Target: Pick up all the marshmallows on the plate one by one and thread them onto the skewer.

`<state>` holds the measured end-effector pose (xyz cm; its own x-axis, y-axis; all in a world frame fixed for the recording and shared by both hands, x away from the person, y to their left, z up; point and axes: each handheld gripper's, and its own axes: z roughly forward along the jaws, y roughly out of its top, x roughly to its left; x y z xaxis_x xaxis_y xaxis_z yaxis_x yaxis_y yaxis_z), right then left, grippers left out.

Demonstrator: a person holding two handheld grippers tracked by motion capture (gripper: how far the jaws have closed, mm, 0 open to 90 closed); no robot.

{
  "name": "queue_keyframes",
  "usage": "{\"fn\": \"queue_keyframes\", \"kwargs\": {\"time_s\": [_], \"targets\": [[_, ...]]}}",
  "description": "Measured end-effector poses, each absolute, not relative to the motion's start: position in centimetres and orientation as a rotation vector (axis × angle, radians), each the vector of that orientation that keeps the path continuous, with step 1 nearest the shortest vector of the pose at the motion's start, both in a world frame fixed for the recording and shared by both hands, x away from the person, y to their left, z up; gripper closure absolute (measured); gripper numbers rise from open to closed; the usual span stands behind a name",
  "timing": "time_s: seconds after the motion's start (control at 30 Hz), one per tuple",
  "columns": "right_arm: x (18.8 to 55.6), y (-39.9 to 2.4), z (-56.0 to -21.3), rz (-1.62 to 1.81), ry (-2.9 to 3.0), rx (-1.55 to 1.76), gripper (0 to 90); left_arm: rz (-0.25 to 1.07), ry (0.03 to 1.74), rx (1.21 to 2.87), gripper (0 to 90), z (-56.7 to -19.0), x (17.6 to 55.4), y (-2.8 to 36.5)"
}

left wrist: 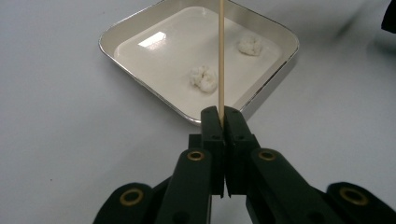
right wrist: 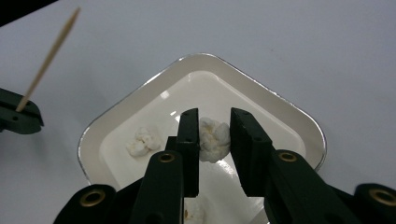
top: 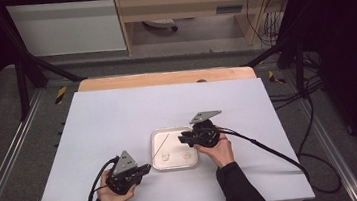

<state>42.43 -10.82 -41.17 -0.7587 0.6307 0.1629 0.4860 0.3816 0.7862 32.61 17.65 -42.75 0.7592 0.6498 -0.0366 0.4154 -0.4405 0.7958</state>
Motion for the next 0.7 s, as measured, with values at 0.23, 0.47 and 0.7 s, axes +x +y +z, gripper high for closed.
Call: {"fn": "queue_keyframes", "kwargs": {"time_s": [0.23, 0.47, 0.7], "targets": [[41.4, -12.0, -39.5, 1.466, 2.430, 1.022, 74.2, 0.349, 0.781, 2.094, 88.4, -42.8, 32.4, 17.3], [40.6, -12.9, -37.9, 1.592, 2.385, 1.020, 74.2, 0.351, 0.772, 2.092, 88.4, -42.8, 32.3, 17.0], [40.2, -13.2, -36.9, 1.727, 2.350, 1.028, 74.2, 0.350, 0.759, 2.082, 88.4, -42.8, 32.1, 16.8]]}}
